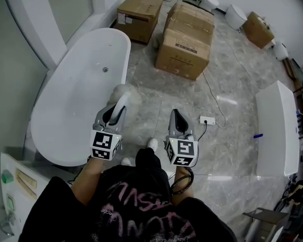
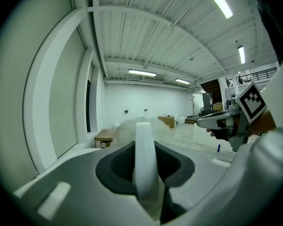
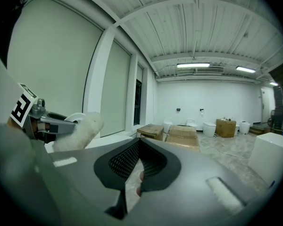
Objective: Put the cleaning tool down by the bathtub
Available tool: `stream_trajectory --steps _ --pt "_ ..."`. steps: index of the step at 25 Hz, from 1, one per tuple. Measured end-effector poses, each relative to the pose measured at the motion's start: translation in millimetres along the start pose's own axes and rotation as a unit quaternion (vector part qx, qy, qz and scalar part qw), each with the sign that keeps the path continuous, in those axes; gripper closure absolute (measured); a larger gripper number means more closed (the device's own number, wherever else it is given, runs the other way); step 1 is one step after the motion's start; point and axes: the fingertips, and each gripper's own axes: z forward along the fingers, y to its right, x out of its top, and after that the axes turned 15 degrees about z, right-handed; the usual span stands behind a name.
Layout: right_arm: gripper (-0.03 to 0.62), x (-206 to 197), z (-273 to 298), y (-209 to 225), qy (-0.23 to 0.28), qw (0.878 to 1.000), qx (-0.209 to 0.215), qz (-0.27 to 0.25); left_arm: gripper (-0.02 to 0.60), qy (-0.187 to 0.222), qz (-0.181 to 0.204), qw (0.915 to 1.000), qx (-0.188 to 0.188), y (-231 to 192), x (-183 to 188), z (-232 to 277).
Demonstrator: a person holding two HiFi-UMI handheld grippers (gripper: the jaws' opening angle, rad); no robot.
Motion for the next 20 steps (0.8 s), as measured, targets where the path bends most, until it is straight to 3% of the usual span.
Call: stream_trajectory --steps 11,20 --pt "0.58 10 50 16 -0.003 1.0 0.016 -0.005 0.489 -0.007 0.006 0.9999 0.004 -17 2 48" --pt "0.58 3 100 56 -0.032 0.999 0.017 0.003 0.489 -0.036 -0.003 0.9993 0.004 -17 -9 105"
